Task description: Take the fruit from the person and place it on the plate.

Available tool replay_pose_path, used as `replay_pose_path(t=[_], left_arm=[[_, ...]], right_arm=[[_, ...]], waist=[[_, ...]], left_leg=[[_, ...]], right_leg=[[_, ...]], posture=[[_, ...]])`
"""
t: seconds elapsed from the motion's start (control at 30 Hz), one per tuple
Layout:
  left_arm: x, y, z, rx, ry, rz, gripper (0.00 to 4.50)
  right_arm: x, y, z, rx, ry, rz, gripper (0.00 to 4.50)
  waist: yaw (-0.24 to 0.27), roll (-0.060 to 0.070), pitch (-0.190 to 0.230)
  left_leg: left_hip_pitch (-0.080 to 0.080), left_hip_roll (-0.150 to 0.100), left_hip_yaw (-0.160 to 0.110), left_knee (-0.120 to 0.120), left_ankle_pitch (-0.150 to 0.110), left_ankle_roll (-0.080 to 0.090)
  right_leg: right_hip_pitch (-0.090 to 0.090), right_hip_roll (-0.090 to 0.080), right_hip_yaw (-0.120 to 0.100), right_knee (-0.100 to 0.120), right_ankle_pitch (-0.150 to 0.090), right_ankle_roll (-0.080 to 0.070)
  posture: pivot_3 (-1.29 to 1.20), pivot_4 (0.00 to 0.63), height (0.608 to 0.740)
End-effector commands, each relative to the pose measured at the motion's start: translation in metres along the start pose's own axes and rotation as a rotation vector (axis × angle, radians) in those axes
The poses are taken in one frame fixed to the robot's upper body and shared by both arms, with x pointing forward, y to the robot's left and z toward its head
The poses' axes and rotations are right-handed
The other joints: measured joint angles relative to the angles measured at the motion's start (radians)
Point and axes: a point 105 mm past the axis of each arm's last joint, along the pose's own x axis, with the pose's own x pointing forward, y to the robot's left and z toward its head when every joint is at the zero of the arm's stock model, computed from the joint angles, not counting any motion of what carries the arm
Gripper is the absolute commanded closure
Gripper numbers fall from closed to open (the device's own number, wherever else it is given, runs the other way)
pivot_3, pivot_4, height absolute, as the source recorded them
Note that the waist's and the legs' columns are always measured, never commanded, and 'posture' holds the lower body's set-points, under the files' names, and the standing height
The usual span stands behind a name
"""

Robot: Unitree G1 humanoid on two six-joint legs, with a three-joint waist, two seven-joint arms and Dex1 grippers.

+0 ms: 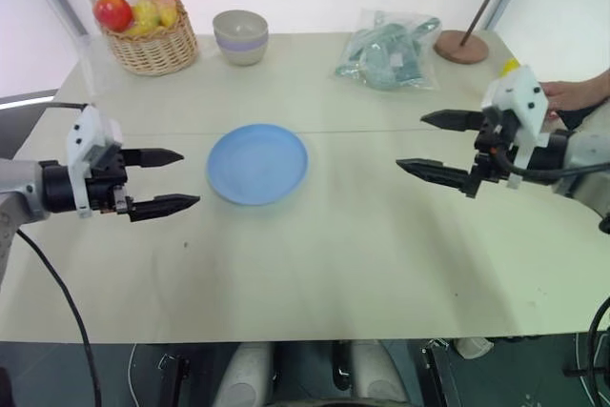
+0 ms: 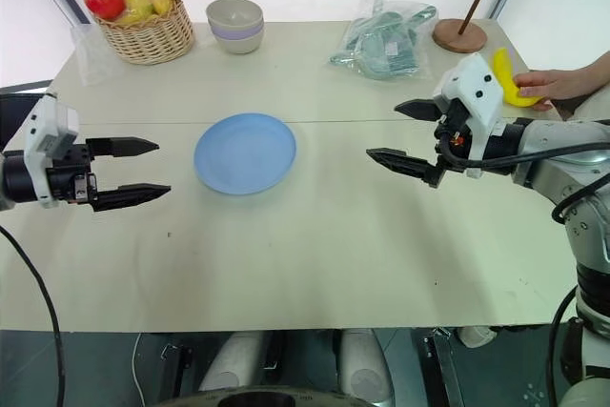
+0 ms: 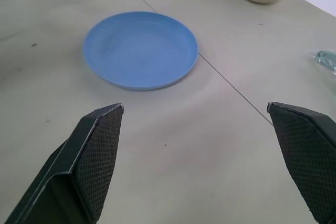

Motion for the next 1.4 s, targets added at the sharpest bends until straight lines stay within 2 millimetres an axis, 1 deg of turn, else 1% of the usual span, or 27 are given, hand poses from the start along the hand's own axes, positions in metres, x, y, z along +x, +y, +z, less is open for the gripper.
replay_pose_path(t=[0.03, 0.2, 0.93, 1.4], left_arm=[[-0.0057, 0.0001, 0.012, 0.041, -0.028, 0.024, 0.0], [-0.0051, -0.0006, 0.0144, 0.031, -0.042, 0.02, 0.0], [-0.0032, 0.0012, 0.0098, 0.033, -0.039, 0.012, 0.0], [-0.0001, -0.0002, 0.0112, 0.036, -0.042, 0.004, 0.0]], right_arm=[[-0.0022, -0.0023, 0.0117, -0.051, -0.03, -0.005, 0.01], [-0.0016, -0.0026, 0.0119, -0.054, -0.029, -0.003, 0.01], [-0.0019, -0.003, 0.0126, -0.056, -0.029, -0.021, 0.01], [-0.0029, -0.0028, 0.0128, -0.055, -0.028, -0.025, 0.01]], waist=[[0.0, 0.0, 0.0], [0.0, 0.0, 0.0], [0.0, 0.0, 0.0], [0.0, 0.0, 0.0]], left_leg=[[0.0, 0.0, 0.0, 0.0, 0.0, 0.0], [0.0, 0.0, 0.0, 0.0, 0.0, 0.0], [0.0, 0.0, 0.0, 0.0, 0.0, 0.0], [0.0, 0.0, 0.0, 0.0, 0.0, 0.0]], right_leg=[[0.0, 0.0, 0.0, 0.0, 0.0, 0.0], [0.0, 0.0, 0.0, 0.0, 0.0, 0.0], [0.0, 0.0, 0.0, 0.0, 0.0, 0.0], [0.0, 0.0, 0.0, 0.0, 0.0, 0.0]], posture=[[0.0, 0.15, 0.74], [0.0, 0.15, 0.74], [0.0, 0.15, 0.74], [0.0, 0.15, 0.74]])
